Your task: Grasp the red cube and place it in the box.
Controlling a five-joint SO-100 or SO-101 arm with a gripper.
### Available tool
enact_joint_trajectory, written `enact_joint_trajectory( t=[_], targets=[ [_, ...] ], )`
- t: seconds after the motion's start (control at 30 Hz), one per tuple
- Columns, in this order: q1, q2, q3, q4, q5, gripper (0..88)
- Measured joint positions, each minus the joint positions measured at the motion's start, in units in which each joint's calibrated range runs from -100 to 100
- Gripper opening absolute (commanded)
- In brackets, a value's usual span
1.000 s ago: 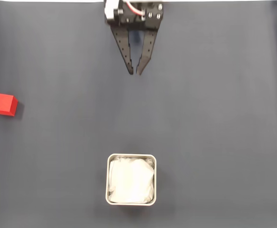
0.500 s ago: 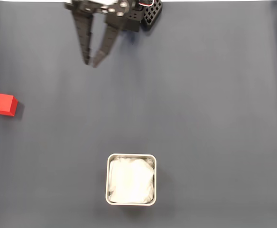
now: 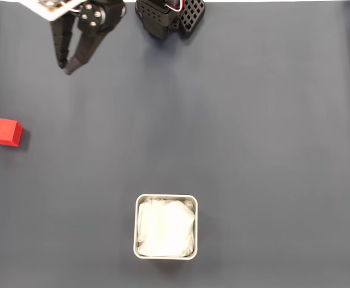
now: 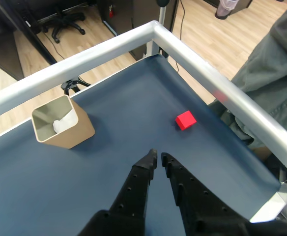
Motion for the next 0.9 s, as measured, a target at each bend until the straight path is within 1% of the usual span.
enact_joint_trajectory(
  t=[0.47, 0.8, 0.9],
  targets=[
    [7.9, 6.3, 0.0, -1.5, -0.1, 0.0],
    [10.6, 11.0, 0.0, -6.2, -0.1, 0.2],
    [11.1, 12.5, 0.0, -8.2, -0.1, 2.4]
  ],
)
